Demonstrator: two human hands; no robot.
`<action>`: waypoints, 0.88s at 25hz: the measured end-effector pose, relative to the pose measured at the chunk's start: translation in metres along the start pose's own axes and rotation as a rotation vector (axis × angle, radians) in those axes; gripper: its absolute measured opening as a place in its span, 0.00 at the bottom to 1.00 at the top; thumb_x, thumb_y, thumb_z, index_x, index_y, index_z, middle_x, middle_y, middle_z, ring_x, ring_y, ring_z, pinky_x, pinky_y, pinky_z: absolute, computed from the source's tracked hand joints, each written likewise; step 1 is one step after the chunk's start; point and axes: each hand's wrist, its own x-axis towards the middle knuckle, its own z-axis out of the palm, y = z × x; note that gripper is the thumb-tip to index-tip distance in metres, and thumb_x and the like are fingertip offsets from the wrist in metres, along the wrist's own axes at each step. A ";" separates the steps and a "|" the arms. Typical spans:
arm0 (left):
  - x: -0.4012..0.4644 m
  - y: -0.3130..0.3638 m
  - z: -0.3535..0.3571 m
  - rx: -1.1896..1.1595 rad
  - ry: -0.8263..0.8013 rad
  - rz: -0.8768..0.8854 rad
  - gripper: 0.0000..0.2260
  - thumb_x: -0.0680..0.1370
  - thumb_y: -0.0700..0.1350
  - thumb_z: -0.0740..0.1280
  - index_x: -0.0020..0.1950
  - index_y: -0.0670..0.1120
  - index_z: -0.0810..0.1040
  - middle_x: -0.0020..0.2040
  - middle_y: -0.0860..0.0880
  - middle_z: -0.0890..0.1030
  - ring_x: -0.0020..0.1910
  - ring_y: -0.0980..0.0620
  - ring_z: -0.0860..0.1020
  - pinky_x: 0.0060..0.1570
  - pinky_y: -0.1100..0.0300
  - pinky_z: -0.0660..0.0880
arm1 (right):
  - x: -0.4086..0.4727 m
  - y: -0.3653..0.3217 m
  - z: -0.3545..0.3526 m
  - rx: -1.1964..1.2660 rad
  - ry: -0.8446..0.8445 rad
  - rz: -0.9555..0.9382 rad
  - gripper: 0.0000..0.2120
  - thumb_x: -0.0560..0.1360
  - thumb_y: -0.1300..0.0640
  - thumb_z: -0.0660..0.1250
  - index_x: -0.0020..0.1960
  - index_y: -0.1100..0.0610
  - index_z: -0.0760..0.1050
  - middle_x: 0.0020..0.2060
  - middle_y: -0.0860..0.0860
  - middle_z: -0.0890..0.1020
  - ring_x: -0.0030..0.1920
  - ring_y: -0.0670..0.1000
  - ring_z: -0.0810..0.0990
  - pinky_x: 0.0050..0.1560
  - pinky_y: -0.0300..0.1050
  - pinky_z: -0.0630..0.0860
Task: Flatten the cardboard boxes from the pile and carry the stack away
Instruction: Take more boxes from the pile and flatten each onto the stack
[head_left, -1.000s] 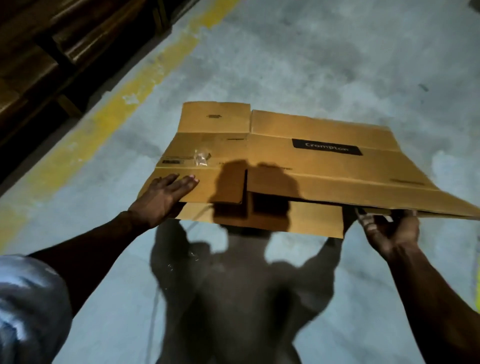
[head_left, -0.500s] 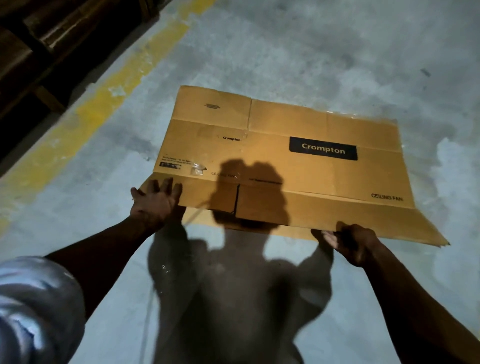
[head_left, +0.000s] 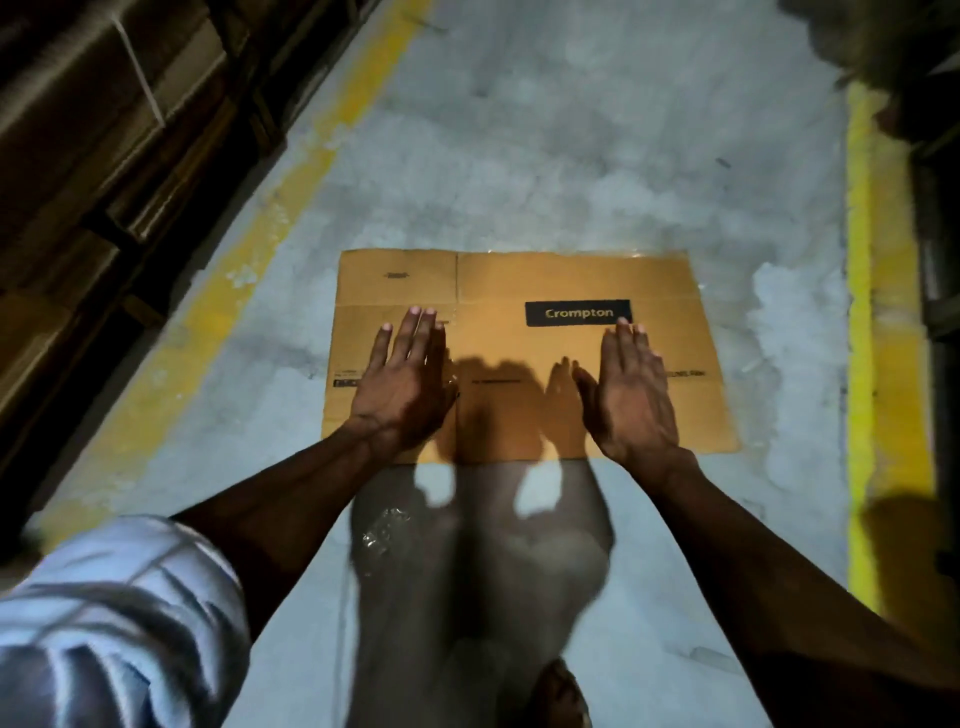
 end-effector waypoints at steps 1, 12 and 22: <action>-0.005 0.006 -0.024 -0.008 0.047 0.033 0.34 0.83 0.58 0.52 0.82 0.39 0.47 0.82 0.42 0.45 0.81 0.44 0.40 0.79 0.43 0.42 | -0.007 -0.006 -0.024 -0.014 0.022 0.004 0.31 0.86 0.43 0.48 0.81 0.61 0.50 0.81 0.57 0.50 0.81 0.57 0.45 0.78 0.54 0.43; -0.074 0.042 -0.297 0.171 0.297 0.234 0.35 0.83 0.59 0.51 0.81 0.37 0.50 0.82 0.38 0.47 0.81 0.40 0.43 0.78 0.42 0.46 | -0.093 -0.054 -0.311 -0.130 0.173 0.068 0.32 0.84 0.44 0.45 0.81 0.63 0.51 0.81 0.58 0.50 0.81 0.58 0.44 0.80 0.58 0.45; -0.097 0.097 -0.543 0.225 0.466 0.458 0.34 0.83 0.60 0.46 0.81 0.38 0.49 0.82 0.39 0.45 0.81 0.40 0.43 0.78 0.41 0.45 | -0.171 -0.075 -0.545 -0.164 0.443 0.252 0.32 0.83 0.42 0.47 0.79 0.63 0.58 0.80 0.59 0.57 0.81 0.58 0.50 0.79 0.58 0.49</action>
